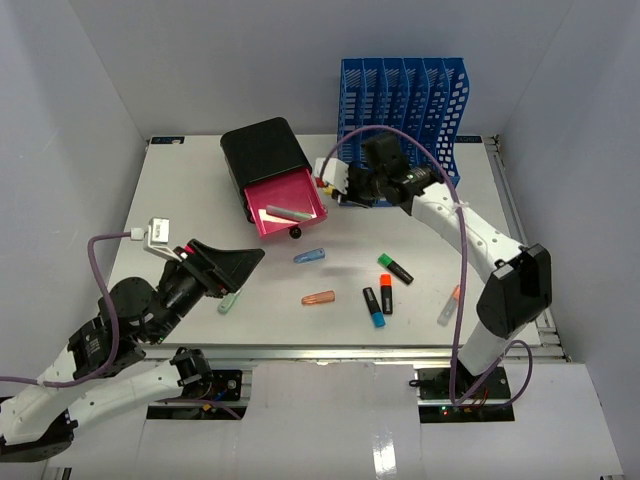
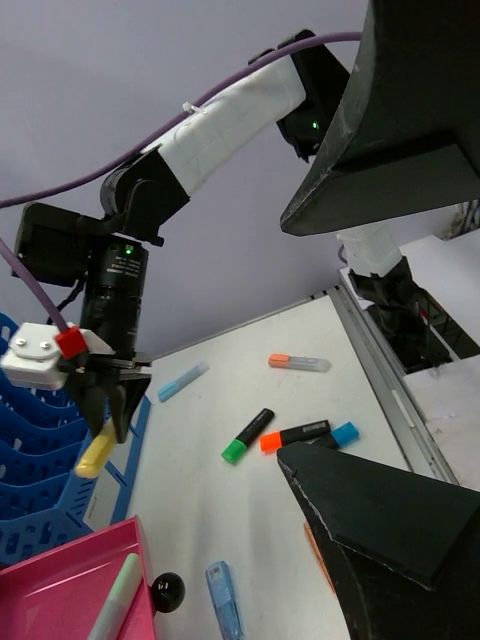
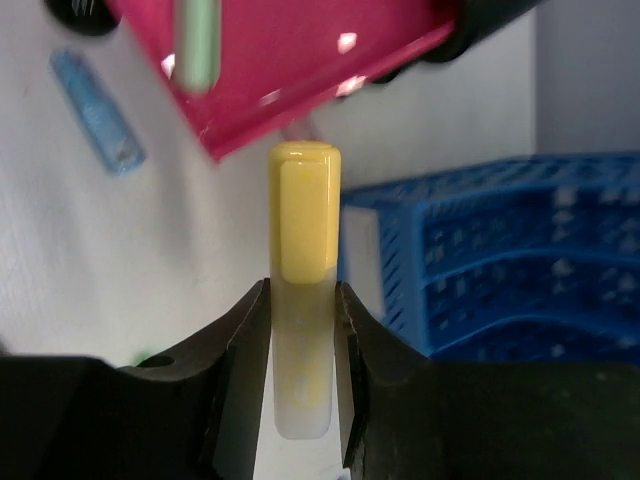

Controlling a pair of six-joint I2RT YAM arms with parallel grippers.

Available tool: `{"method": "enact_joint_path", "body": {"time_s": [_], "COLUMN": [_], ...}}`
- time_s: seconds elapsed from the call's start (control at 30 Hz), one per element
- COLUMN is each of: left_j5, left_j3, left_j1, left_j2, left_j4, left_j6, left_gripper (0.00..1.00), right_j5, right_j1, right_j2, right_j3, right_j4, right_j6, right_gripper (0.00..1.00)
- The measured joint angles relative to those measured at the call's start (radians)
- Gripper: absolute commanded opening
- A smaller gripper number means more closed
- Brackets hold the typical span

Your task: Organize the desk

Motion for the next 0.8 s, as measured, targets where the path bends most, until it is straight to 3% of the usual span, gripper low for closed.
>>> {"method": "enact_joint_path", "body": {"time_s": [0.23, 0.4, 0.5, 0.67, 0.8], "left_j5": [-0.015, -0.015, -0.015, -0.014, -0.010], "left_j3": [-0.029, -0.047, -0.066, -0.081, -0.082], "left_j1": [0.000, 0.000, 0.000, 0.000, 0.000], "left_j2": [-0.048, -0.069, -0.074, -0.074, -0.071], "left_j4": [-0.003, -0.002, -0.002, -0.004, -0.003], "left_j6": [-0.032, -0.050, -0.059, -0.067, -0.069], "left_gripper": [0.96, 0.96, 0.96, 0.96, 0.96], "right_j5": [0.041, 0.079, 0.097, 0.113, 0.120], "right_j1": [0.129, 0.180, 0.187, 0.181, 0.179], "right_j2": [0.300, 0.468, 0.512, 0.529, 0.524], "right_j3": [0.421, 0.523, 0.523, 0.522, 0.517], "right_j4": [0.007, 0.014, 0.012, 0.015, 0.018], "right_j6": [0.066, 0.113, 0.132, 0.157, 0.171], "right_gripper": [0.13, 0.18, 0.30, 0.66, 0.71]}}
